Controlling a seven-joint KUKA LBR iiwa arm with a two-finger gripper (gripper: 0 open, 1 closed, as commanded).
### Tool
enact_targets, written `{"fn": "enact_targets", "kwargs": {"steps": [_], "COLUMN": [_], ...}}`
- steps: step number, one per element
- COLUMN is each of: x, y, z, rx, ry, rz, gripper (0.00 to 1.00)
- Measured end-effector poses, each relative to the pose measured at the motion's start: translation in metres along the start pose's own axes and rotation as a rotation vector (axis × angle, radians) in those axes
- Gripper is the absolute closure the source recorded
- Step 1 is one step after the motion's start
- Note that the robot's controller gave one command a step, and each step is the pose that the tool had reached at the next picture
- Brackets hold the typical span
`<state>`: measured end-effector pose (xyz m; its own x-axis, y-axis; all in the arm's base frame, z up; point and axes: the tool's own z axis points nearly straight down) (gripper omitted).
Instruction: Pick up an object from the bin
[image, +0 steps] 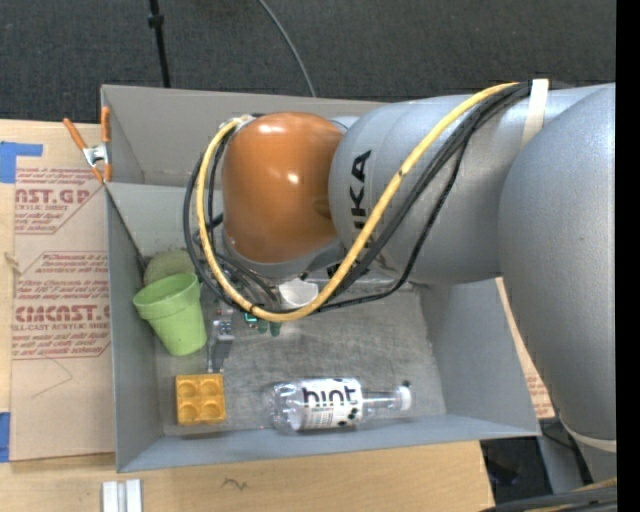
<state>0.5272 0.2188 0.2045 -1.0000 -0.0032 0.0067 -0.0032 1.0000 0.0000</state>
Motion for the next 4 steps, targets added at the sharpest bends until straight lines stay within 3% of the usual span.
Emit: {"fn": "enact_targets", "kwargs": {"steps": [1,2,3,4], "x": [-0.002,0.013,0.047,0.047], "y": [-0.001,0.008,0.018,0.021], "z": [-0.005,0.046,0.046,0.078], "rx": [-0.001,-0.001,0.001,0.001], "ry": [-0.008,-0.011,-0.006,-0.007], "rz": [0.002,-0.102,-0.296,-0.479], "gripper": [0.0,0.0,0.0,0.0]}}
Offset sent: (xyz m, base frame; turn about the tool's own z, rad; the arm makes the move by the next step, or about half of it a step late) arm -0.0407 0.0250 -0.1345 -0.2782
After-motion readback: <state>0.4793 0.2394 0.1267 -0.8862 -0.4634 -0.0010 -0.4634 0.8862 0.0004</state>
